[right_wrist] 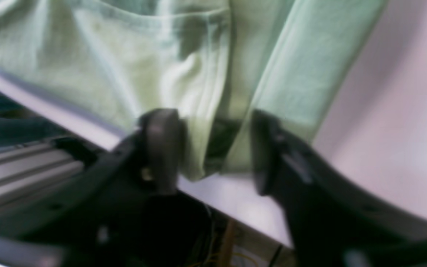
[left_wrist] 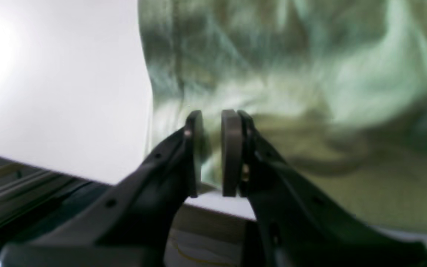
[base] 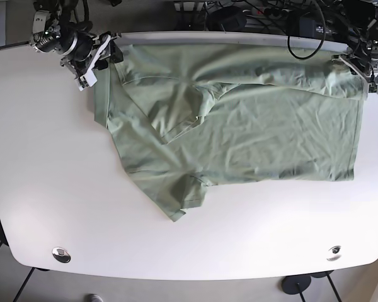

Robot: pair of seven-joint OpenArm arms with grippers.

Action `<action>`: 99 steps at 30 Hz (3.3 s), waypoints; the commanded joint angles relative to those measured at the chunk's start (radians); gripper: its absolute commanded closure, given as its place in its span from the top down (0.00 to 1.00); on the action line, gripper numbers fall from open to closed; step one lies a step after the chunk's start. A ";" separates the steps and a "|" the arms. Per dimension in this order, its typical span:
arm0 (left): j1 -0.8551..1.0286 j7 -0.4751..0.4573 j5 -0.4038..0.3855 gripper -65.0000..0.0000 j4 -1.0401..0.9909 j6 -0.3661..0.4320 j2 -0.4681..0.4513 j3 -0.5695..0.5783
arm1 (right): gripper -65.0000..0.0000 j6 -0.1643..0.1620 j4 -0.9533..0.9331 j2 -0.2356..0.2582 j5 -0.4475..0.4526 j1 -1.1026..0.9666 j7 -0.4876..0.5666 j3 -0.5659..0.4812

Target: Fold the T-shirt properly

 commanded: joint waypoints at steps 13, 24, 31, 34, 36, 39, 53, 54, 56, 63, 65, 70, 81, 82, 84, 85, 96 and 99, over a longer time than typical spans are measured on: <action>0.127 -0.022 -0.010 0.12 0.072 0.002 0.035 0.000 | 0.20 0.014 -0.056 0.095 0.015 -0.103 0.094 0.055; 0.049 -0.020 -0.015 0.49 0.246 0.002 0.039 0.004 | 0.20 0.016 0.093 0.095 0.024 -0.059 0.098 0.076; -0.062 -0.020 -0.039 0.49 0.276 0.002 0.008 0.104 | 0.58 0.006 0.010 0.078 0.015 0.207 0.092 0.022; -0.122 -0.020 -0.038 0.50 0.275 0.002 0.008 0.147 | 0.66 0.005 -0.143 0.078 0.015 0.380 0.092 -0.025; -0.145 -0.020 -0.038 0.49 0.275 0.002 -0.008 0.191 | 0.66 -0.003 -0.287 0.083 0.009 0.512 0.094 -0.067; -0.149 -0.020 -0.038 0.49 0.278 0.002 -0.021 0.247 | 0.66 -0.035 -0.458 0.083 -0.072 0.657 0.106 -0.107; -0.146 -0.020 -0.038 0.49 0.276 0.002 -0.018 0.244 | 0.66 0.062 -1.099 -0.026 -0.364 1.034 0.388 -0.117; -0.146 -0.020 -0.038 0.49 0.276 0.002 -0.018 0.244 | 0.66 0.060 -1.099 -0.049 -0.382 1.034 0.390 -0.117; -0.148 -0.020 -0.038 0.49 0.275 0.002 -0.018 0.244 | 0.66 0.057 -1.099 -0.091 -0.424 1.032 0.407 -0.117; -0.158 -0.027 -0.042 0.68 0.275 0.121 -0.019 0.236 | 0.66 0.056 -1.104 -0.147 -0.497 1.031 0.454 -0.114; -0.208 -0.023 -0.038 0.78 0.270 0.212 -0.019 0.233 | 0.66 0.056 -1.104 -0.147 -0.497 1.031 0.454 -0.114; -0.330 -0.028 -0.038 0.81 0.074 0.277 -0.067 0.222 | 0.12 0.056 -1.104 -0.147 -0.499 1.029 0.454 -0.114; -0.686 -0.194 -0.047 0.81 -0.684 0.271 -0.274 0.288 | 0.03 0.059 -1.102 -0.147 -0.499 1.029 0.456 -0.114; -0.706 -0.214 -0.047 0.81 -0.742 0.271 -0.288 0.310 | 0.03 0.059 -1.102 -0.147 -0.499 1.029 0.456 -0.114; -0.737 -0.260 -0.047 0.81 -0.851 0.271 -0.298 0.346 | 0.03 0.059 -1.102 -0.147 -0.499 1.029 0.458 -0.114; -0.745 -0.274 -0.047 0.81 -0.877 0.270 -0.298 0.354 | 0.03 0.057 -1.102 -0.147 -0.499 1.029 0.459 -0.113; -0.760 -0.289 -0.047 0.74 -0.980 0.170 -0.254 0.416 | 0.03 0.057 -1.099 -0.147 -0.497 1.029 0.459 -0.107; -0.757 -0.329 -0.042 0.24 -0.980 0.175 -0.252 0.416 | 0.03 0.057 -1.099 -0.149 -0.497 1.029 0.459 -0.107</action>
